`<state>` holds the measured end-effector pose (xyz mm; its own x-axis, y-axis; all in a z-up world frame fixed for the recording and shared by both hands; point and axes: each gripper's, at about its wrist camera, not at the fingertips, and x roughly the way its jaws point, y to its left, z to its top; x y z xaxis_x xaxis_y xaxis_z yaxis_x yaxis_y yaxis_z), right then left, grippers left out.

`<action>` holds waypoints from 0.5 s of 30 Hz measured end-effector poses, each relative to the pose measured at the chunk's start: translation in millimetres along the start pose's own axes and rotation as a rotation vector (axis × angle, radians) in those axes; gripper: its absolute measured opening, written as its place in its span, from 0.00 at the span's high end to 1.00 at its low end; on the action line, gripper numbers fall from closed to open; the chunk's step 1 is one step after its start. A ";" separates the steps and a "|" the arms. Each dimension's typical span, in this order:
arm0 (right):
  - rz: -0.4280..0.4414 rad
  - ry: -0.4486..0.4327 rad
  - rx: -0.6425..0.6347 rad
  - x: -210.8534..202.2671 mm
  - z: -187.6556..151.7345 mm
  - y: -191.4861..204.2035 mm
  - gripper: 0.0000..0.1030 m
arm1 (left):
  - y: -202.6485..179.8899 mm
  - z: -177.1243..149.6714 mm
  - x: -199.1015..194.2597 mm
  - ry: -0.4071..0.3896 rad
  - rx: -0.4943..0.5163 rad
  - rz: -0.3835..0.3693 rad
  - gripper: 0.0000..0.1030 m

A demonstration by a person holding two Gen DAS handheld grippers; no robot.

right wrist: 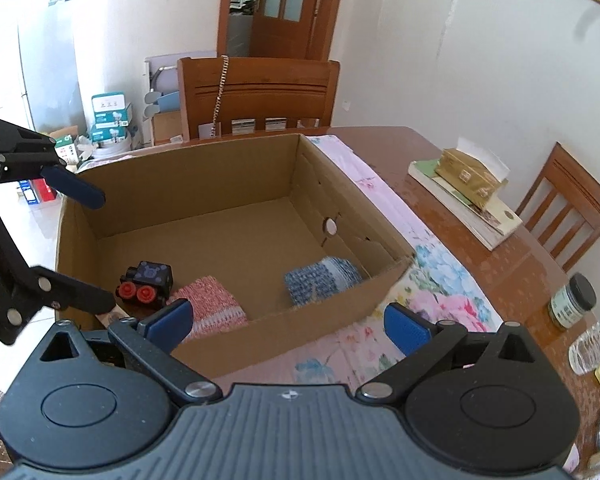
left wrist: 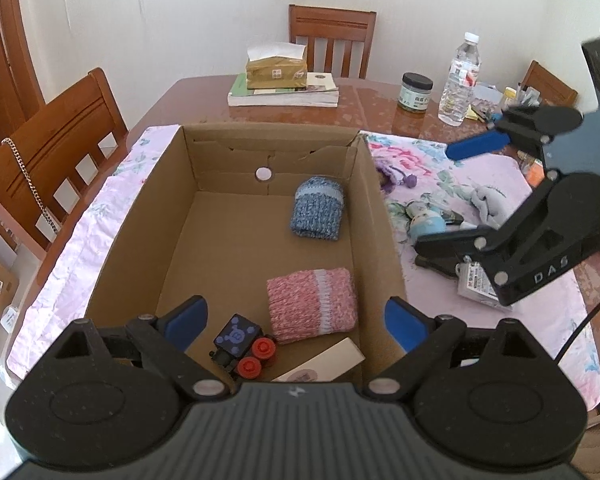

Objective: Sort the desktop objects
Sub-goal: 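Open the right tool to drop the blue-grey sock into the box, then withdraw both tools from the box toward the items on the cloth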

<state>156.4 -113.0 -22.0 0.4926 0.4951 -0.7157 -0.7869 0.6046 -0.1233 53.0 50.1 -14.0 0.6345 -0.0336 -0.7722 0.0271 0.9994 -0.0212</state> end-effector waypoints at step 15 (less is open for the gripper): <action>-0.039 0.050 0.190 -24.2 -71.3 -20.9 0.00 | -36.7 10.6 -12.4 -0.052 0.056 -0.019 0.07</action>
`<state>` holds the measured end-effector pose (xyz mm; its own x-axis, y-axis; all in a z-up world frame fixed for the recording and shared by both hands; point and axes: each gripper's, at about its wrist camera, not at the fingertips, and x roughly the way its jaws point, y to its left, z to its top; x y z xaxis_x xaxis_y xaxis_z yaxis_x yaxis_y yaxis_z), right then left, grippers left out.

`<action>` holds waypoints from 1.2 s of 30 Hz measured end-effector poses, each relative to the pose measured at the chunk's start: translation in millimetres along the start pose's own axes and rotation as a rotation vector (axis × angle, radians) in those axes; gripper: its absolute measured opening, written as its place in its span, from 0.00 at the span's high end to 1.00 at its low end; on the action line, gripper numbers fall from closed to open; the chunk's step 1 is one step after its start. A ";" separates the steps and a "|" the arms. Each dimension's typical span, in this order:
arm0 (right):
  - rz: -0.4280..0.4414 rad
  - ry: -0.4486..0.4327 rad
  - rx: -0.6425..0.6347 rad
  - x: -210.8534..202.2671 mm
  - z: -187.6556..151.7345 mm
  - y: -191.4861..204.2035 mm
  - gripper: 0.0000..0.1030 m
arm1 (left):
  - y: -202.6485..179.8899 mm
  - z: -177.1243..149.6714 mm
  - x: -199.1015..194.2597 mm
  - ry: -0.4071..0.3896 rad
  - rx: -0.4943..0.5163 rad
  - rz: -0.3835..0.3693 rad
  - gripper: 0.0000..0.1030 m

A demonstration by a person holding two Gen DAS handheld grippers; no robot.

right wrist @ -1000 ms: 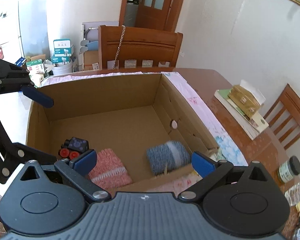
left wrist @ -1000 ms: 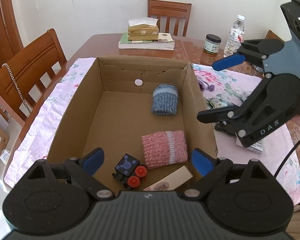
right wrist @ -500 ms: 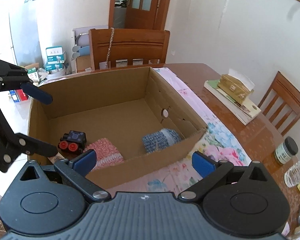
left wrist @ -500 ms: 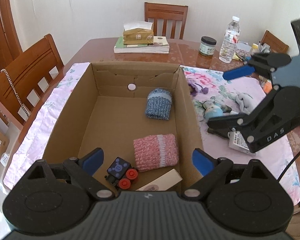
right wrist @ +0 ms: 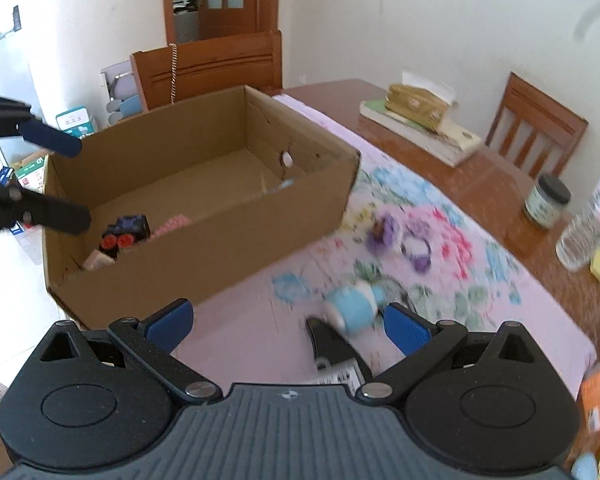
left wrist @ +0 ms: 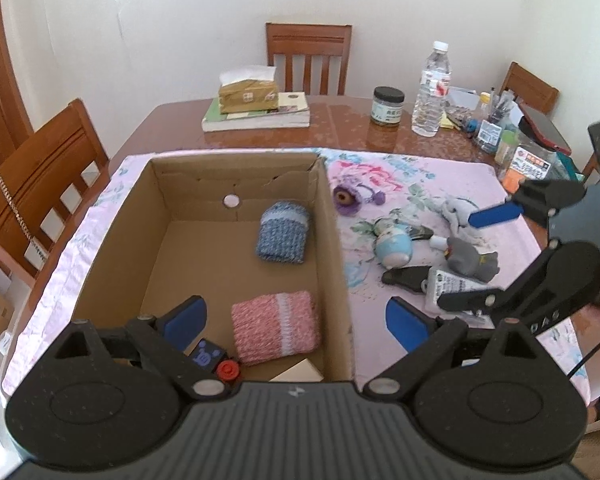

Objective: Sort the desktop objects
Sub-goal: 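Withdraw both tools from the box toward the items on the cloth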

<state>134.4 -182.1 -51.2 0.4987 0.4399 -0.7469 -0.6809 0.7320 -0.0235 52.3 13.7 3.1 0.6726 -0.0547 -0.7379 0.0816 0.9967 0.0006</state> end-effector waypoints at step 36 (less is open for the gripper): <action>-0.120 0.062 0.087 -48.3 -109.5 -62.1 0.00 | -148.6 9.7 83.3 0.086 0.117 -0.110 0.06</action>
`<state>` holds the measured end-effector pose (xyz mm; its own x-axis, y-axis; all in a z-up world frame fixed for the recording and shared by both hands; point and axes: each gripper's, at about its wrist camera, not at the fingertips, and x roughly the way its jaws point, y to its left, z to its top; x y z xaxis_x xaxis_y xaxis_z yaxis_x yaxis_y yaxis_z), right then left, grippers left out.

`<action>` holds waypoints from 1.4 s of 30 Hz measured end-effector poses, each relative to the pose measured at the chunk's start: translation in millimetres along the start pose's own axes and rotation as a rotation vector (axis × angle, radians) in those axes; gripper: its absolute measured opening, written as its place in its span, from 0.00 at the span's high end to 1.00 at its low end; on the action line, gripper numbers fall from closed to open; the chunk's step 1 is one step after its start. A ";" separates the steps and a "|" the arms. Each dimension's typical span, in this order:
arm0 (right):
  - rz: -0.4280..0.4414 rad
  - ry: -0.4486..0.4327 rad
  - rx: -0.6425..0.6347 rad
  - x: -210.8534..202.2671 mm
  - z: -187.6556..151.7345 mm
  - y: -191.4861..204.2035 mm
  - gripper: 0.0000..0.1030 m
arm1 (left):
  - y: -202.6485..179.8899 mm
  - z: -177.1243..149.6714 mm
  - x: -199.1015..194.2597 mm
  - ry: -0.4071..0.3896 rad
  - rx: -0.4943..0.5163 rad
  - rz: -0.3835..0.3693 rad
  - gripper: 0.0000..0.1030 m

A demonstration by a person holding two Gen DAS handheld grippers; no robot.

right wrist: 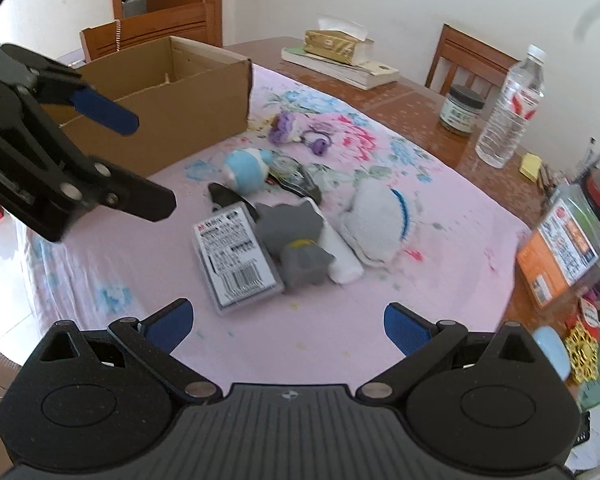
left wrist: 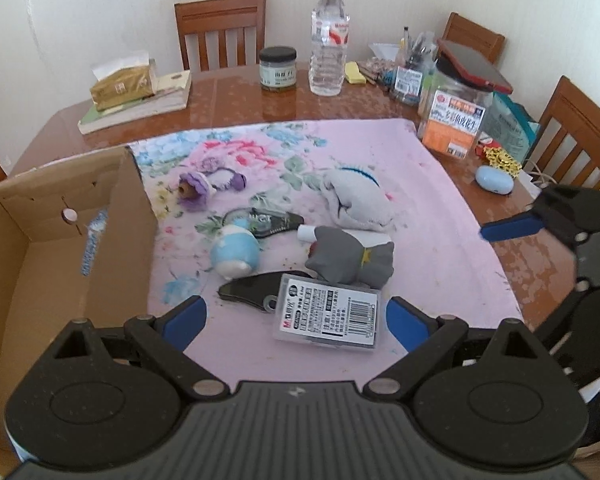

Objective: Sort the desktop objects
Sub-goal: 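Withdraw both tools from the box toward the items on the cloth, then grasp the clear M&G card package with the left tool and lift it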

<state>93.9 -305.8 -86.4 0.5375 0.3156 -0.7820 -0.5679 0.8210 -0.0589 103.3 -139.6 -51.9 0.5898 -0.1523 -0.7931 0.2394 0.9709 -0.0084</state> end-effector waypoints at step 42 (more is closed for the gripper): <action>-0.026 0.046 0.153 -6.8 -30.8 -34.8 0.00 | -39.8 -21.3 87.3 0.050 0.080 0.072 0.06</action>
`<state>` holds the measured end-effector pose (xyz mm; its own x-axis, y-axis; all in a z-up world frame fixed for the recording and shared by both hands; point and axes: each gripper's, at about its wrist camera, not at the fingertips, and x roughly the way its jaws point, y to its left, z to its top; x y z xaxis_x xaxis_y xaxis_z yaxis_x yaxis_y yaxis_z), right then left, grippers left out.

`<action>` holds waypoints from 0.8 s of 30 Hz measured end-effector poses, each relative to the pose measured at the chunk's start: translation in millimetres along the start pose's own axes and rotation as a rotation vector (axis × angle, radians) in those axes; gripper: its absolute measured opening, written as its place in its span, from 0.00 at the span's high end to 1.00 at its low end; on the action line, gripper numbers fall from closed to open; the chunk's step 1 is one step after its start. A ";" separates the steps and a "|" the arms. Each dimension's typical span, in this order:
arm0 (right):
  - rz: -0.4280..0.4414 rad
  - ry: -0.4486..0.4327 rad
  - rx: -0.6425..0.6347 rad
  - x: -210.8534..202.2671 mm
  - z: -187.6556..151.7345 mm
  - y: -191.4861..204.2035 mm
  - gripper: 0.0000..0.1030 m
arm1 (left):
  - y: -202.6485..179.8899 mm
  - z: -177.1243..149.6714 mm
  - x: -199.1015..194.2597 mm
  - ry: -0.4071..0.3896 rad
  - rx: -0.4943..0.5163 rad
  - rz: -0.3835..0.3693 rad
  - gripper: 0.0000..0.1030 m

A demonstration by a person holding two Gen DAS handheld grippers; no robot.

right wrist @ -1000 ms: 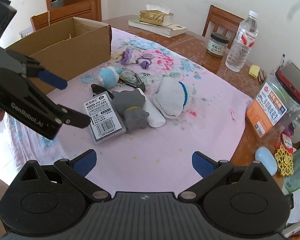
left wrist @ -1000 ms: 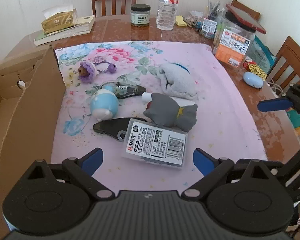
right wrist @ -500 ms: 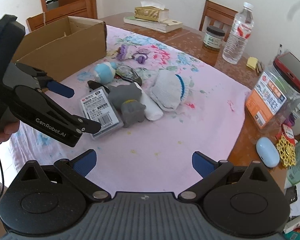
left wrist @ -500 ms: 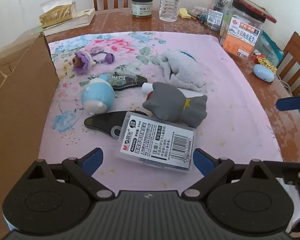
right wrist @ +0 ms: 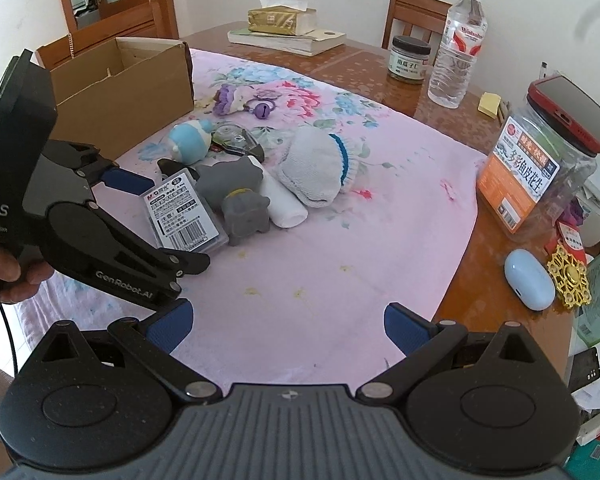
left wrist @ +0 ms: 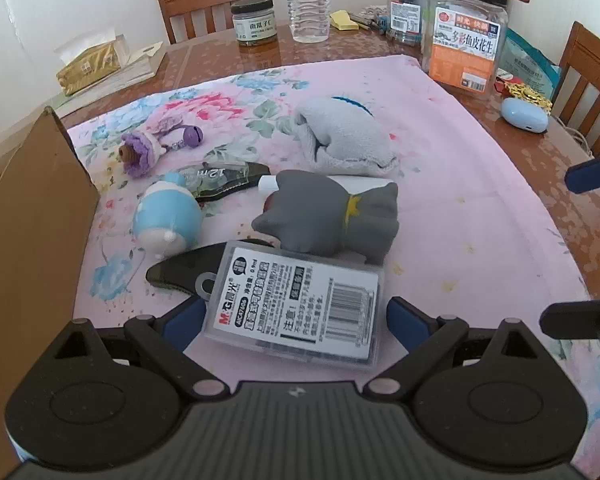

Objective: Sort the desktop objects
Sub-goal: 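Grasp the clear M&G card package with the left tool and lift it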

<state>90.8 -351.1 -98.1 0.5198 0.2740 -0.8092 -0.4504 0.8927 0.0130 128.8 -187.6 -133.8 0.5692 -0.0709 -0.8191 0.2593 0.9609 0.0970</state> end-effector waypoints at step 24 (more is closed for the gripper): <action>0.013 -0.002 0.007 1.9 4.7 -6.1 0.00 | 9.8 1.0 -9.9 -0.005 -0.007 -0.040 0.08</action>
<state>98.0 -354.3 -97.0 0.5153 0.2865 -0.8077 -0.4520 0.8916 0.0278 126.5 -177.7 -124.1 0.5623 -0.1105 -0.8195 0.2761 0.9592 0.0602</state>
